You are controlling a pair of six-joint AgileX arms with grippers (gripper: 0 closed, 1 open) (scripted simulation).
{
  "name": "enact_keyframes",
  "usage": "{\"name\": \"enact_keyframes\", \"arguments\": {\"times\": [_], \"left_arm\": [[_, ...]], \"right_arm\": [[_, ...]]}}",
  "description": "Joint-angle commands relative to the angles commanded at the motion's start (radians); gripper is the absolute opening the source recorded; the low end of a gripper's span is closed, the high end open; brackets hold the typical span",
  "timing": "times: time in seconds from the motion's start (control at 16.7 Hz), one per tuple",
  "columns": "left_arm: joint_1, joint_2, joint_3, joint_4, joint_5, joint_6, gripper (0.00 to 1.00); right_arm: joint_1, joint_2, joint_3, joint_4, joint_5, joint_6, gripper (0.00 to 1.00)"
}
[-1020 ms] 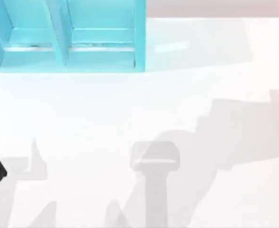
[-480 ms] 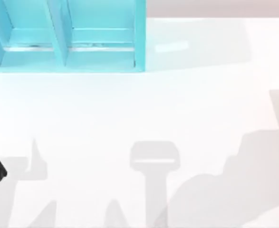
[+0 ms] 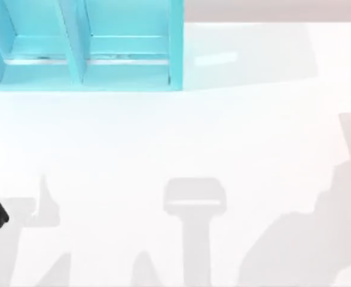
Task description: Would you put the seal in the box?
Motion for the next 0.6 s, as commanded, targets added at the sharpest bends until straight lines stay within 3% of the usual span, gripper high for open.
{"name": "enact_keyframes", "arguments": {"times": [0.36,0.6], "left_arm": [[0.000,0.000,0.000,0.000,0.000,0.000,1.00],[0.000,0.000,0.000,0.000,0.000,0.000,1.00]], "right_arm": [[0.000,0.012,-0.047,0.050,0.000,0.002,0.00],[0.000,0.012,-0.047,0.050,0.000,0.002,0.30]]}}
